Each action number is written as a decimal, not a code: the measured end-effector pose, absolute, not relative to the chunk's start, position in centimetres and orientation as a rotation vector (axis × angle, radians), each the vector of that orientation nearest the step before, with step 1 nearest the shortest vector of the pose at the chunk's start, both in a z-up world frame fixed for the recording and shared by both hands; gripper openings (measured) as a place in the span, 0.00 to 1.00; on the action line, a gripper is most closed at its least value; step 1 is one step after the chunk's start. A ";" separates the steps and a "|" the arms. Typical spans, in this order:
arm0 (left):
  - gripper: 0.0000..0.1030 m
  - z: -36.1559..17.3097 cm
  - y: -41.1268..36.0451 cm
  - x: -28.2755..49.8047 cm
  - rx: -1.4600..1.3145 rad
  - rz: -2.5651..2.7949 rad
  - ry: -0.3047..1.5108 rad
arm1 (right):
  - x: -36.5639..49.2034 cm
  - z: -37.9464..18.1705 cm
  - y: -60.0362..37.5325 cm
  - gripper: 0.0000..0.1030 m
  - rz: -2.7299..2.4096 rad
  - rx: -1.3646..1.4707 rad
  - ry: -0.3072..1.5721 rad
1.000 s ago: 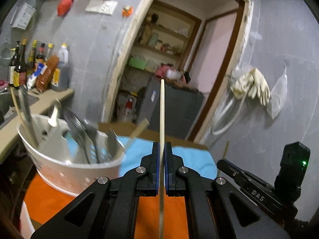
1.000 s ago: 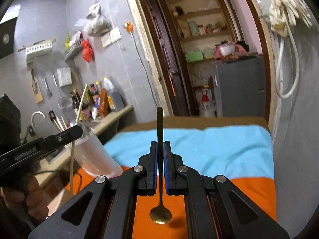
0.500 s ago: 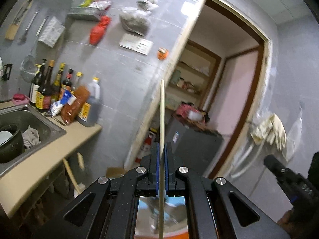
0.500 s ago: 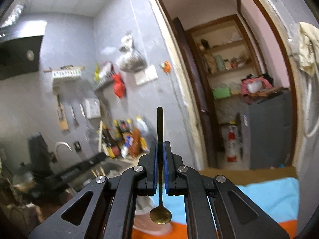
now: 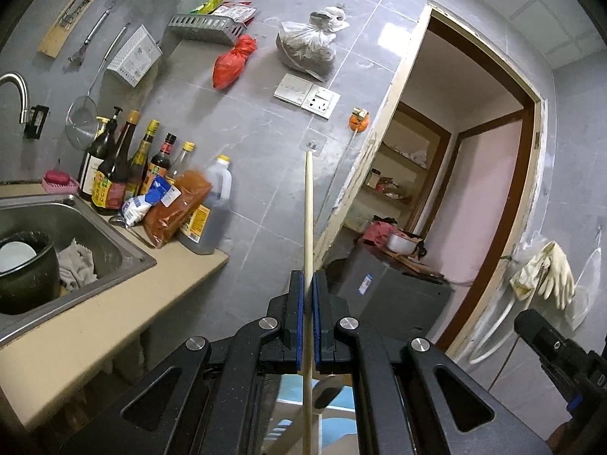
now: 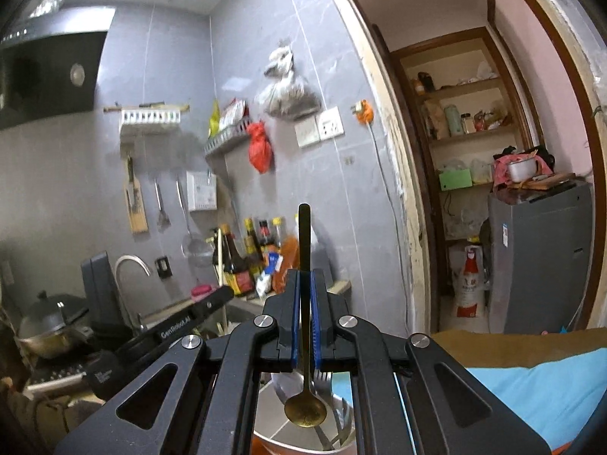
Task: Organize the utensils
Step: 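Lift the chopstick with the left tool while the right tool carries the gold spoon to the caddy, then open both tools to drop the chopstick and gold spoon into the caddy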
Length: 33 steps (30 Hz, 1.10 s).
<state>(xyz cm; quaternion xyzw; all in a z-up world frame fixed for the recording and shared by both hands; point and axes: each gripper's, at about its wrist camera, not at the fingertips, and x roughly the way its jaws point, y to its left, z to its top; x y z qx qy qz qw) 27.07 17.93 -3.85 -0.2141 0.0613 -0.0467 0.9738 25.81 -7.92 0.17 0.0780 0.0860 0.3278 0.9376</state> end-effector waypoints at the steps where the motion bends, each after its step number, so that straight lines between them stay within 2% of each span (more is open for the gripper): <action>1: 0.02 -4.1 17.8 26.9 -0.423 -0.089 0.118 | 25.9 -0.2 -7.6 0.03 0.666 0.151 0.186; 23: 0.03 -6.2 15.8 26.0 -0.340 -0.081 0.151 | 27.0 -3.9 -7.3 0.05 0.648 0.139 0.298; 25: 0.04 -6.0 15.6 25.8 -0.336 -0.093 0.164 | 27.0 -3.7 -7.2 0.06 0.656 0.140 0.303; 29: 0.24 -5.8 15.3 25.4 -0.329 -0.113 0.183 | 26.8 -3.5 -7.2 0.08 0.666 0.139 0.306; 33: 0.24 -5.5 14.9 24.8 -0.331 -0.109 0.195 | 26.4 -3.3 -7.4 0.10 0.667 0.139 0.303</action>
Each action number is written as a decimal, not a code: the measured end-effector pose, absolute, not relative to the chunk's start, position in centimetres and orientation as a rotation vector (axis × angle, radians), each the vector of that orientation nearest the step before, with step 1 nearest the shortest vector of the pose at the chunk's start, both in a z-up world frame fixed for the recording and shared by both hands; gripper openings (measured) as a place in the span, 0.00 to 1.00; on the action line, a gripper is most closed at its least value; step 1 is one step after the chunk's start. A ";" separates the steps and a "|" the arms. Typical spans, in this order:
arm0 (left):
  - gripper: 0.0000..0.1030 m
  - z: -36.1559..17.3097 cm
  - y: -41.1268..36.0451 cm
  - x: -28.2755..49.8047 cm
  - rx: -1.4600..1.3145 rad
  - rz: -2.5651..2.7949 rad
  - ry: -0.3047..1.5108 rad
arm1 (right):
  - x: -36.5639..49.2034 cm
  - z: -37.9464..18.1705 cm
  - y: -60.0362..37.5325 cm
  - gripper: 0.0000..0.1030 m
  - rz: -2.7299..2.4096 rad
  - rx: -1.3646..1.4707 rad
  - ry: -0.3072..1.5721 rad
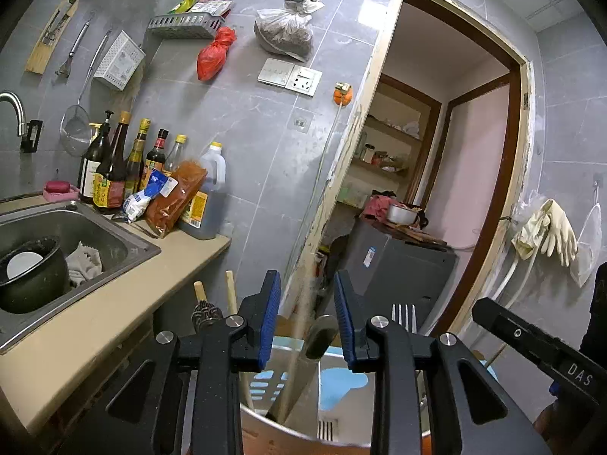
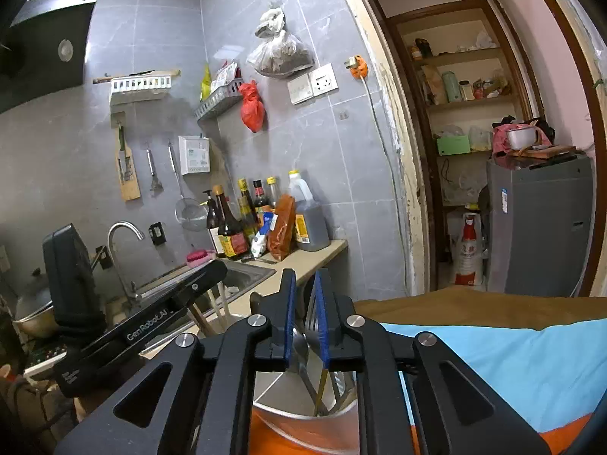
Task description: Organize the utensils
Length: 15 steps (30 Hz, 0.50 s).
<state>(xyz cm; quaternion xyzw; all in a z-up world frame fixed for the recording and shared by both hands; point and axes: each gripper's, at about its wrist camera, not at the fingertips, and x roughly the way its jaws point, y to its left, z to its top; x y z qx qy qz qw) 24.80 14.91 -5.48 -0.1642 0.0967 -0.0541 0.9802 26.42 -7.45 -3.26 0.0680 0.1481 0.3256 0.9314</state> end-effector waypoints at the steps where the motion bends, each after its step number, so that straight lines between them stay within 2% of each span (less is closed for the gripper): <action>1: 0.25 -5.3 14.8 24.6 -0.332 -0.109 0.199 | 26.3 -3.1 -7.6 0.14 0.665 0.141 0.301; 2: 0.28 -5.1 14.6 24.4 -0.333 -0.110 0.202 | 26.2 -3.0 -7.8 0.19 0.663 0.142 0.298; 3: 0.32 -4.9 14.4 24.2 -0.331 -0.108 0.203 | 26.0 -2.8 -8.0 0.20 0.661 0.142 0.294; 7: 0.35 -3.6 13.5 23.3 -0.314 -0.103 0.213 | 25.4 -2.0 -9.2 0.20 0.633 0.137 0.288; 12: 0.47 -2.3 11.9 22.2 -0.281 -0.099 0.242 | 24.7 -1.4 -11.5 0.25 0.578 0.145 0.299; 15: 0.55 -1.8 10.8 21.6 -0.261 -0.100 0.267 | 24.4 -1.1 -13.1 0.32 0.539 0.152 0.309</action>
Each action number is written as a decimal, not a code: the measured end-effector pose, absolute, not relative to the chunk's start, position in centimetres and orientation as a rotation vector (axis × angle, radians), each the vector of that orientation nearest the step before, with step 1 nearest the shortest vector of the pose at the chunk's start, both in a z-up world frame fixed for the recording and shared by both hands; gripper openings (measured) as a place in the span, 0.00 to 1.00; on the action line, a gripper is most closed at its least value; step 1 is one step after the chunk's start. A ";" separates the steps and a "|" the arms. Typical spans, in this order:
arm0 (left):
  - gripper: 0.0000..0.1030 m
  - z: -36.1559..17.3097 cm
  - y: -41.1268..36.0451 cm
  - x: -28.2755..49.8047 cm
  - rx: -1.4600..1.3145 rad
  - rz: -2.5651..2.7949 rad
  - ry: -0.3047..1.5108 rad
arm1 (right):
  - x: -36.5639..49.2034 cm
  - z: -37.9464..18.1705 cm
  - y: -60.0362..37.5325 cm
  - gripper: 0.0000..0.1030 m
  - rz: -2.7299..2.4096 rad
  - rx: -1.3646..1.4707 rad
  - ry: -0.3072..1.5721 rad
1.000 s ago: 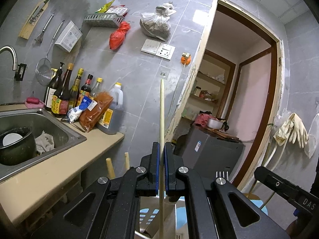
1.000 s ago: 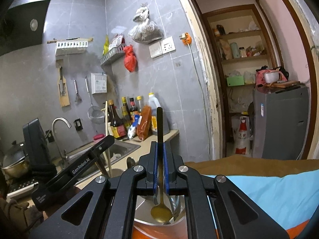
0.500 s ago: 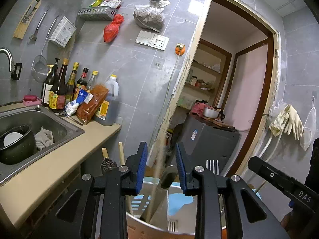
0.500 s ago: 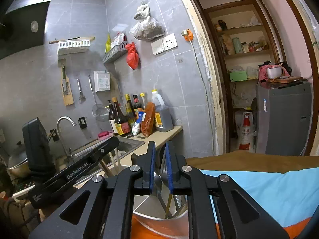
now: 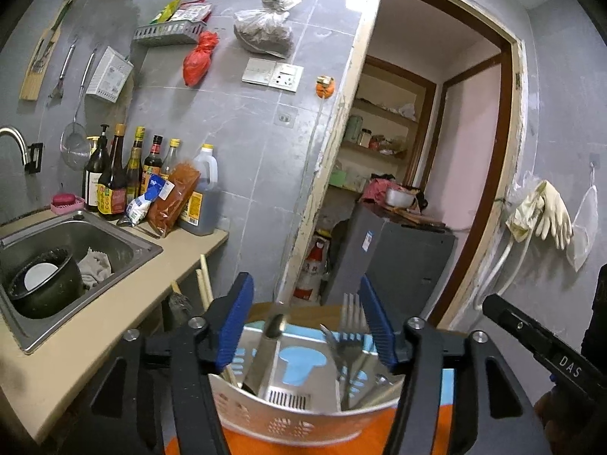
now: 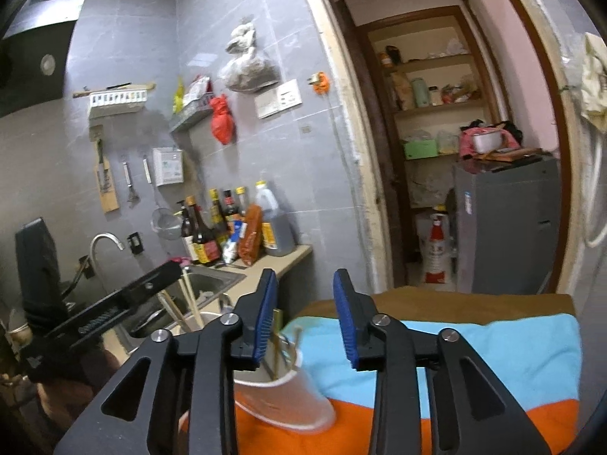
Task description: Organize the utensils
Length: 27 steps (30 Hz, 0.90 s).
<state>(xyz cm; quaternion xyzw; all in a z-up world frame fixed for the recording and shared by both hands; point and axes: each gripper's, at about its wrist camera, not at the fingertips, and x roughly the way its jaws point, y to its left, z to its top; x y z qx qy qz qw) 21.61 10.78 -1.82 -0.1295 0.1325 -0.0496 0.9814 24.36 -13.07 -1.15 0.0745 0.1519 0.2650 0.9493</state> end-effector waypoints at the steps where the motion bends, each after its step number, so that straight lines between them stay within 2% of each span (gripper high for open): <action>1: 0.57 -1.7 10.5 21.5 -0.255 -0.099 0.275 | 24.2 -1.0 -13.7 0.36 0.522 0.155 0.311; 3: 0.69 -1.4 9.5 21.1 -0.240 -0.100 0.298 | 23.8 -0.8 -14.7 0.44 0.499 0.158 0.314; 4: 0.73 -1.4 9.1 20.9 -0.235 -0.098 0.310 | 23.5 -0.6 -15.3 0.53 0.483 0.158 0.314; 5: 0.81 -1.3 8.7 20.6 -0.231 -0.093 0.319 | 23.2 -0.4 -15.8 0.61 0.463 0.153 0.313; 6: 0.88 -1.2 8.3 20.3 -0.226 -0.080 0.327 | 22.9 -0.3 -16.2 0.64 0.448 0.148 0.310; 7: 0.91 -1.2 7.8 19.9 -0.219 -0.062 0.333 | 22.4 -0.1 -16.7 0.70 0.430 0.142 0.305; 9: 0.92 -1.1 7.1 19.2 -0.207 -0.028 0.337 | 21.6 0.1 -17.5 0.76 0.398 0.136 0.303; 10: 0.92 -1.0 6.8 18.7 -0.206 -0.016 0.339 | 21.2 0.3 -18.0 0.83 0.381 0.135 0.305; 12: 0.92 -0.7 6.3 17.7 -0.210 -0.003 0.338 | 20.3 0.5 -18.8 0.87 0.360 0.136 0.306; 14: 0.92 -0.4 5.9 16.6 -0.211 0.009 0.331 | 19.3 0.6 -19.6 1.00 0.335 0.127 0.313; 27: 0.93 0.3 2.9 8.5 -0.128 0.022 0.343 | 10.7 1.2 -22.0 1.00 0.208 0.088 0.345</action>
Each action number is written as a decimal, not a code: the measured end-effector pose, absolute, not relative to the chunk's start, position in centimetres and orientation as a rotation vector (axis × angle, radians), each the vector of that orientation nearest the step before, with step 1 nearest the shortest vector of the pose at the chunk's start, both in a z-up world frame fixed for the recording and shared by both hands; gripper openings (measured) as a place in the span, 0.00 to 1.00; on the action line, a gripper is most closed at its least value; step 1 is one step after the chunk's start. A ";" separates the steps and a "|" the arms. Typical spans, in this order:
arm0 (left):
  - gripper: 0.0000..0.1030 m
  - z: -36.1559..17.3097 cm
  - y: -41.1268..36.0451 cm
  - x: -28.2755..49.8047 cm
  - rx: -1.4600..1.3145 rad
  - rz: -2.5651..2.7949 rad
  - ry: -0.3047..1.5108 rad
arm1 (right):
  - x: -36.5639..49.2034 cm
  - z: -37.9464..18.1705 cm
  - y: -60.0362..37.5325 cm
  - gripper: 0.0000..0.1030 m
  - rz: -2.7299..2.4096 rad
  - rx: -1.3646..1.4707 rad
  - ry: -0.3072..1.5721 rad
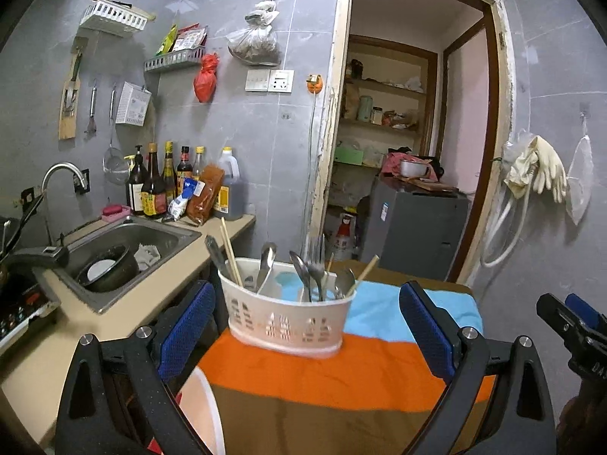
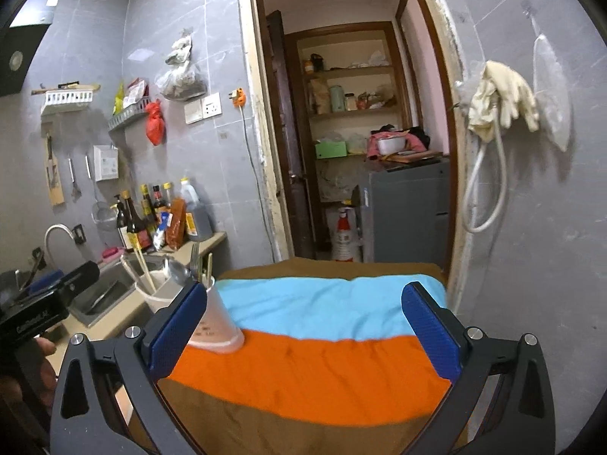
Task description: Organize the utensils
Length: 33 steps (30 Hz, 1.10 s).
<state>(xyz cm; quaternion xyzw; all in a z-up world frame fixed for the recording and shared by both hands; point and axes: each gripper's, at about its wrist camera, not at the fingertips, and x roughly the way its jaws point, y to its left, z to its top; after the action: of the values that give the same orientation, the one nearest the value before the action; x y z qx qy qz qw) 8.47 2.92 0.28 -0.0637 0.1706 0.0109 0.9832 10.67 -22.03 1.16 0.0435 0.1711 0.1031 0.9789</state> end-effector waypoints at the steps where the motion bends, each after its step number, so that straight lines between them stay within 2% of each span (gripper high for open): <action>1: 0.93 0.2 2.9 7.8 -0.127 0.016 0.345 | 9.8 1.2 -21.9 1.00 0.201 0.086 0.345; 19: 0.93 -0.7 5.2 -5.2 -0.067 -0.077 0.325 | -4.1 1.7 -19.2 1.00 0.111 0.065 0.289; 33: 0.93 -1.0 5.3 -6.9 -0.088 -0.078 0.326 | -6.0 1.2 -20.0 1.00 0.089 0.056 0.300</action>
<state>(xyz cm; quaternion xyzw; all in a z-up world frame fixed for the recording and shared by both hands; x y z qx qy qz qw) -6.93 5.28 -1.01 -0.0440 0.1621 -0.0390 0.9850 -5.99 -19.96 1.21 0.0277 0.1493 0.0443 0.9874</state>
